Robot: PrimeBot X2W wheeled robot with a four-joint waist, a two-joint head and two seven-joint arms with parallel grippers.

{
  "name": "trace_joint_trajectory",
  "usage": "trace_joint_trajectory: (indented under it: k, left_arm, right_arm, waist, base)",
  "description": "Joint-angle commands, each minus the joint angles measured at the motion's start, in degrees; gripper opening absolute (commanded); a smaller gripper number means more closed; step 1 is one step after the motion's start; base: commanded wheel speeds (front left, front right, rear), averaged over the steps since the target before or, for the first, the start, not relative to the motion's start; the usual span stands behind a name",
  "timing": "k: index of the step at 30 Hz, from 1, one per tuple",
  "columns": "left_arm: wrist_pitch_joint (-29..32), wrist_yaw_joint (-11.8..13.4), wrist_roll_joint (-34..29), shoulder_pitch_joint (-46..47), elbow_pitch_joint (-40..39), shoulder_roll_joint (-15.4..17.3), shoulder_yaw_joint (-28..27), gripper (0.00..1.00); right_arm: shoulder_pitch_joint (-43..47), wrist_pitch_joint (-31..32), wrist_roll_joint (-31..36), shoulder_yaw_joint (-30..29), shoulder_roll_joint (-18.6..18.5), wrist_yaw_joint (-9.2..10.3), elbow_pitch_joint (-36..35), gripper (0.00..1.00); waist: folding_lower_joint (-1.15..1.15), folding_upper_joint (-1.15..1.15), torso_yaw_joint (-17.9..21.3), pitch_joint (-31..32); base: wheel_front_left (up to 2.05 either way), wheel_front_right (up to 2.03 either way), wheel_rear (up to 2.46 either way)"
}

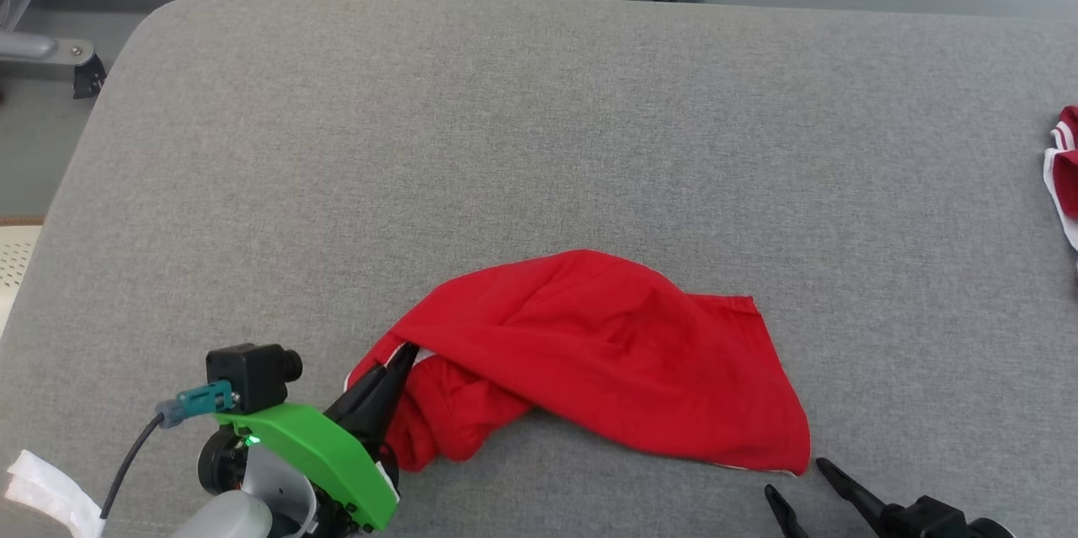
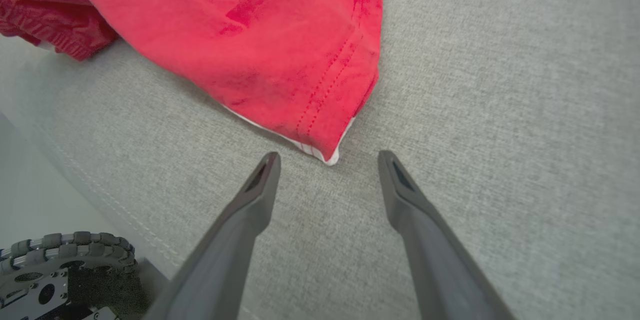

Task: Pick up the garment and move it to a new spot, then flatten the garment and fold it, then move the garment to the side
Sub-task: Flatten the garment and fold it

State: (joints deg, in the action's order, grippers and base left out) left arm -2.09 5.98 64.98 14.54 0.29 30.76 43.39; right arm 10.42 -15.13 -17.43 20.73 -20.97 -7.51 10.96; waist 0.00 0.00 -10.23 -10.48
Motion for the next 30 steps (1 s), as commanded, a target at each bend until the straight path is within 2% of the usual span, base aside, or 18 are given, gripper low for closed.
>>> trace_joint_trajectory:
  k: [1,3,4,5,6,7,10,14,18,23,26,30]
  left_arm:
    - [-0.01,-0.37,-0.39,1.04,0.10,-0.22,0.04,0.00]
    - [0.18,-0.52,-0.68,1.46,0.21,-0.26,0.20,0.00]
    - [0.22,-0.60,-0.74,1.60,0.23,-0.30,0.30,0.00]
    - [0.31,-0.75,-0.69,1.74,0.33,-0.31,0.36,0.00]
    - [0.31,-0.84,-0.71,1.83,0.40,-0.33,0.39,0.00]
    - [0.36,-0.93,-0.78,1.93,0.45,-0.32,0.44,0.00]
    - [0.33,-1.30,-1.24,2.13,0.60,0.15,0.67,0.00]
    - [-0.21,-2.26,-2.68,1.84,0.88,1.47,1.25,0.00]
    - [1.33,-5.01,-4.32,1.85,-0.31,4.05,3.26,0.00]
    - [6.62,-10.97,-6.56,3.76,-5.61,9.06,7.63,0.00]
    - [9.51,-12.59,-5.30,5.76,-10.77,12.18,8.43,0.00]
    - [12.32,-13.26,-1.57,8.69,-17.70,15.24,7.58,0.00]
  right_arm:
    - [-1.48,0.02,-0.01,0.96,-0.19,0.04,1.02,1.00]
    - [-2.71,0.02,-0.35,1.71,0.11,0.04,2.38,1.00]
    - [-3.12,0.02,-0.52,2.10,0.20,0.04,2.91,0.80]
    - [-3.60,0.02,-0.66,2.47,0.22,0.04,3.51,0.49]
    - [-3.91,0.03,-0.74,2.81,0.22,0.04,3.84,0.34]
    - [-4.19,0.03,-0.99,3.32,0.18,0.04,4.22,0.00]
    - [-4.76,0.07,-1.51,4.23,-0.39,0.02,4.30,0.00]
    - [-4.22,0.02,-4.64,3.97,-1.60,0.02,0.62,0.00]
    - [-3.70,0.02,-11.68,2.07,-3.77,0.02,-6.30,0.00]
    - [-5.59,0.02,-21.68,-0.30,-9.32,0.02,-14.39,0.00]
    - [-7.69,0.07,-26.61,-2.35,-13.00,0.02,-16.79,0.00]
    - [-10.14,0.90,-30.96,-5.38,-17.19,0.02,-18.37,0.00]
  waist:
    - [0.00,0.00,-0.24,-0.27]
    - [0.00,0.00,-0.56,-0.50]
    - [0.00,0.00,-0.71,-0.58]
    - [0.00,0.00,-0.86,-0.68]
    - [0.00,0.00,-0.94,-0.75]
    - [0.00,0.00,-1.01,-0.83]
    - [0.00,0.00,-0.80,-0.88]
    - [0.00,0.00,0.58,0.03]
    - [0.00,0.00,2.54,1.67]
    - [0.00,0.00,4.68,3.86]
    - [0.00,0.00,5.29,4.97]
    - [0.00,0.00,5.49,5.64]
  base:
    - [0.00,0.00,0.00]
    - [0.00,0.00,0.00]
    - [0.00,0.00,0.00]
    - [0.00,0.00,0.00]
    - [0.00,0.00,0.00]
    - [0.00,0.00,0.00]
    - [0.00,0.00,0.00]
    - [0.00,0.00,0.00]
    - [0.00,0.00,0.00]
    - [0.00,0.00,0.00]
    - [0.00,0.00,0.00]
    - [0.00,0.00,0.00]
